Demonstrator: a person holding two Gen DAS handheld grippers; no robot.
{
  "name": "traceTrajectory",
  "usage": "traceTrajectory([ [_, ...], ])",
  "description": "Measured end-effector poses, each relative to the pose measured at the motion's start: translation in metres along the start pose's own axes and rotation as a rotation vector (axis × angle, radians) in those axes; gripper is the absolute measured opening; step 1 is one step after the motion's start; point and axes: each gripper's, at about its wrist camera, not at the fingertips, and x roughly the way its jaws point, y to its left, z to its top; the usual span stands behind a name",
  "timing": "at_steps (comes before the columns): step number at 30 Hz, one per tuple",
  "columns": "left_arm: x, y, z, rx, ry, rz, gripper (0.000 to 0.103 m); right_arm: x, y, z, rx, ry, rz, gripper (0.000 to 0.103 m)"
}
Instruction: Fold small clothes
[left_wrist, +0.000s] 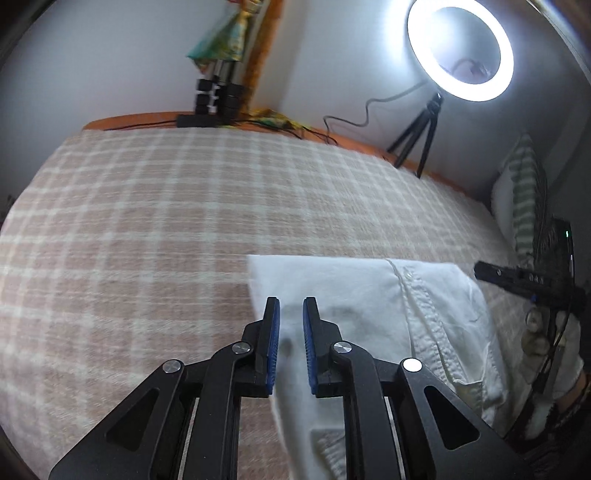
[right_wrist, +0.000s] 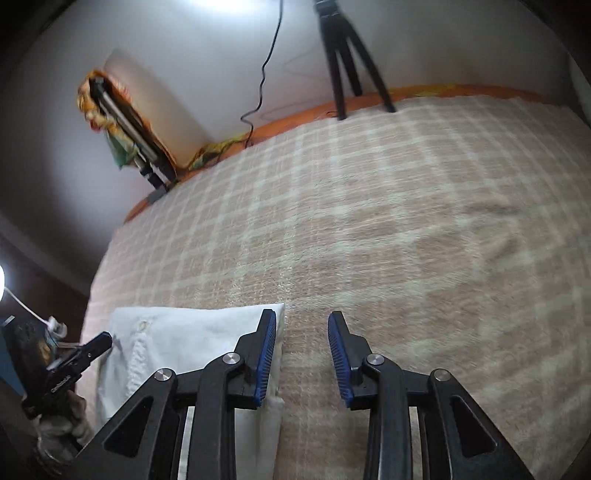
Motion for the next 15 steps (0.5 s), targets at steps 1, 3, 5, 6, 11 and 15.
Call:
traceTrajectory([
  [1,-0.006,0.006,-0.002,-0.017,-0.001,-0.007,0.026,-0.005,0.000,-0.003,-0.005,-0.001,0.011,0.037],
  [3,-0.018,0.017,-0.006,-0.078,-0.005,-0.040,0.041,-0.016,0.001,-0.012,-0.009,0.008,0.050,0.041],
  [5,-0.024,0.028,-0.010,-0.151,0.003,-0.079,0.052,-0.023,0.002,-0.023,-0.011,0.029,0.105,0.047],
  [6,-0.026,0.032,-0.013,-0.186,0.008,-0.100,0.055,-0.026,0.004,-0.029,-0.020,0.040,0.122,0.051],
  [11,-0.021,0.048,-0.032,-0.344,0.073,-0.221,0.055,-0.023,0.001,-0.052,0.026,0.088,0.192,0.060],
  [15,-0.004,0.051,-0.040,-0.393,0.121,-0.263,0.055,-0.014,-0.012,-0.069,0.091,0.126,0.229,0.059],
])
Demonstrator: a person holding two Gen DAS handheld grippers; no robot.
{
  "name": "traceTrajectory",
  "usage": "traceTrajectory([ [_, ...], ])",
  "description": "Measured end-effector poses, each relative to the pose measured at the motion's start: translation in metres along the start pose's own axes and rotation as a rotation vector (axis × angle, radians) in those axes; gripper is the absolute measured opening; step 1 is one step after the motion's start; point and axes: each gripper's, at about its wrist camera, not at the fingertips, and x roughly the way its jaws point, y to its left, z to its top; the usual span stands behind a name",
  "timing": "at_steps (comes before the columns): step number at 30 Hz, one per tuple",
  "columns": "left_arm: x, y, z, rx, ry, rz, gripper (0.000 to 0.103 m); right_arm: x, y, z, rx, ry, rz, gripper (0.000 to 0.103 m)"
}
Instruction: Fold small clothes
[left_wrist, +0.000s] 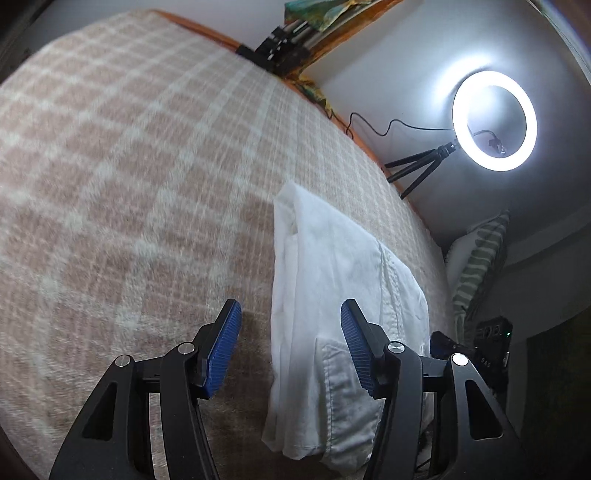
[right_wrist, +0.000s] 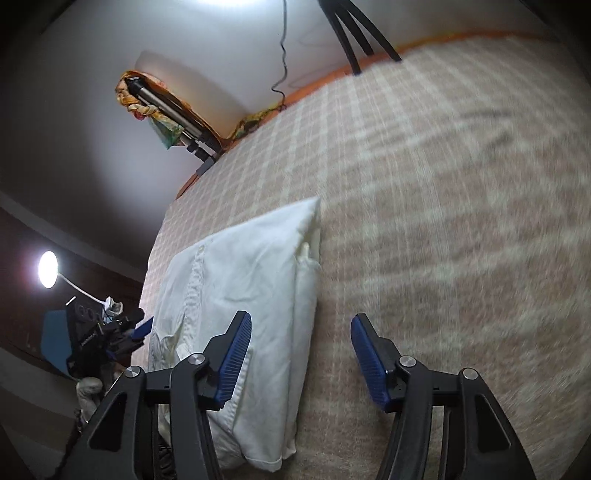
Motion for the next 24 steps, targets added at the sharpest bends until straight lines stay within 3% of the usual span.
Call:
traceTrajectory([
  [4,0.010,0.004,0.000,-0.053,0.013,-0.053,0.055,0.005,-0.010,-0.007,0.054,0.009,0.075,0.056],
  [12,0.027,-0.009,0.003,-0.032,0.037,-0.125,0.051,0.025,-0.016,-0.012,0.106,0.055,0.231,0.037],
  [16,0.032,-0.018,0.005,-0.008,0.040,-0.098,0.039,0.032,-0.005,-0.011,0.087,0.057,0.212,0.032],
  [20,0.037,-0.025,0.004,0.020,0.045,-0.071,0.024,0.031,0.010,-0.013,0.047,0.047,0.169,0.018],
  [24,0.032,-0.045,0.003,0.122,0.021,-0.023,0.017,0.019,0.036,-0.015,-0.043,0.014,0.102,0.014],
])
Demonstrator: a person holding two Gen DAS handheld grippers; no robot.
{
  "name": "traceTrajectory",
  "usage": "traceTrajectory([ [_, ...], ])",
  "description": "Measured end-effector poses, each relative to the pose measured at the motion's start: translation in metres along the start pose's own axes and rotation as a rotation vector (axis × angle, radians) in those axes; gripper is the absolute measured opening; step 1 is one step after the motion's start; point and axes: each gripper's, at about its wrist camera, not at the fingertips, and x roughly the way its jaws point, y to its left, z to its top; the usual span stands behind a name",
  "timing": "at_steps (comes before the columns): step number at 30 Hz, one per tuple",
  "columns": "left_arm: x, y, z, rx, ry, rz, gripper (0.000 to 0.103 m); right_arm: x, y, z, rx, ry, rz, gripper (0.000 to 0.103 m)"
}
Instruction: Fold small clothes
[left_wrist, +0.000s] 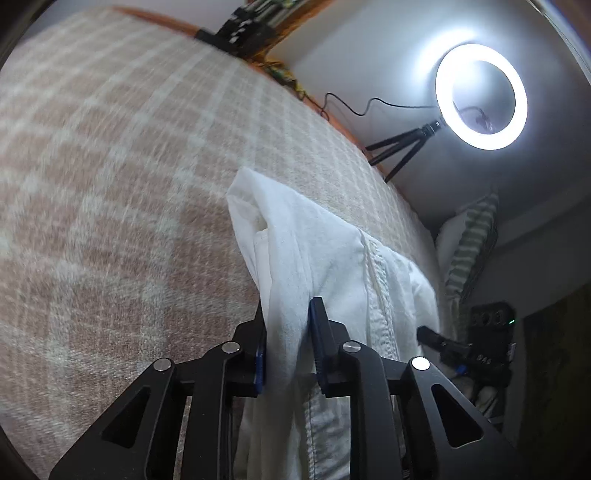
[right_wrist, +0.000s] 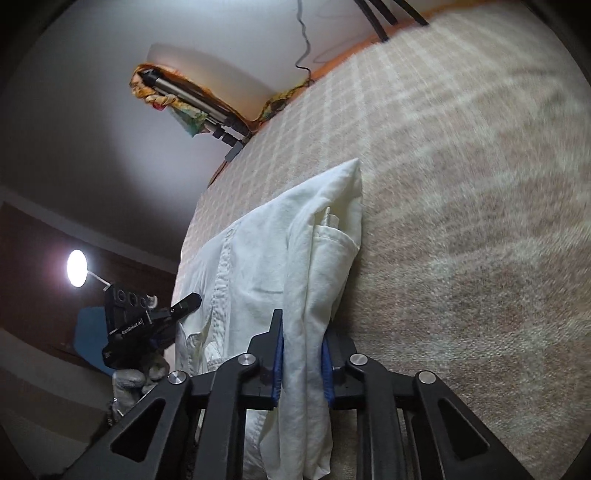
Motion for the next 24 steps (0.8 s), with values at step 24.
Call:
traceTrajectory([
  [24,0.024,-0.110,0.019,0.258,-0.067,-0.060,0.013,-0.087,0.067,0.018,-0.330,-0.184,-0.293,0.011],
])
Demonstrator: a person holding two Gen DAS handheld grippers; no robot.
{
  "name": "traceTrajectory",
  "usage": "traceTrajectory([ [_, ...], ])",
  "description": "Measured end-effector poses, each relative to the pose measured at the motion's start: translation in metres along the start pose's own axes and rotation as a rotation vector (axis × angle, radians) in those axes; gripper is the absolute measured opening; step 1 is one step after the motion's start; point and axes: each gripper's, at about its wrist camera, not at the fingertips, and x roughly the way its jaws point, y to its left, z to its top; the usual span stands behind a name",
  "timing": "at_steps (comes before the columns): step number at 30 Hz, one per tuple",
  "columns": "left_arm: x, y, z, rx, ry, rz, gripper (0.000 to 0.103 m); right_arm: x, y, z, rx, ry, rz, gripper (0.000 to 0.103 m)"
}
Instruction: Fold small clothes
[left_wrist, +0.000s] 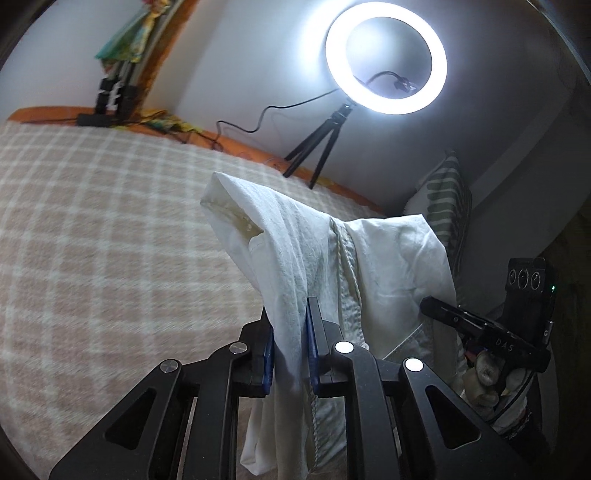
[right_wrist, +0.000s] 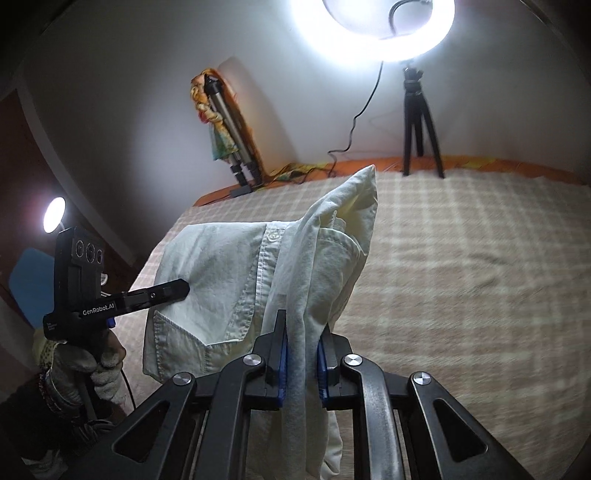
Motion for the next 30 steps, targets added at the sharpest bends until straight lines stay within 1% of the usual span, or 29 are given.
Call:
traceTrajectory([
  [10,0.060,-0.053,0.036,0.073,0.013,-0.041,0.013,-0.033,-0.048,0.027,-0.034,-0.038,-0.142,0.011],
  [16,0.107,-0.085,0.053,0.111,0.021,-0.054,0.013,-0.044,-0.094,0.049,-0.027,-0.052,-0.224,0.010],
  [23,0.168,-0.122,0.071,0.163,0.037,-0.072,0.013,-0.055,-0.147,0.080,-0.012,-0.091,-0.322,0.010],
  [30,0.223,-0.150,0.084,0.218,0.052,-0.067,0.013,-0.051,-0.196,0.100,-0.002,-0.100,-0.408,0.010],
])
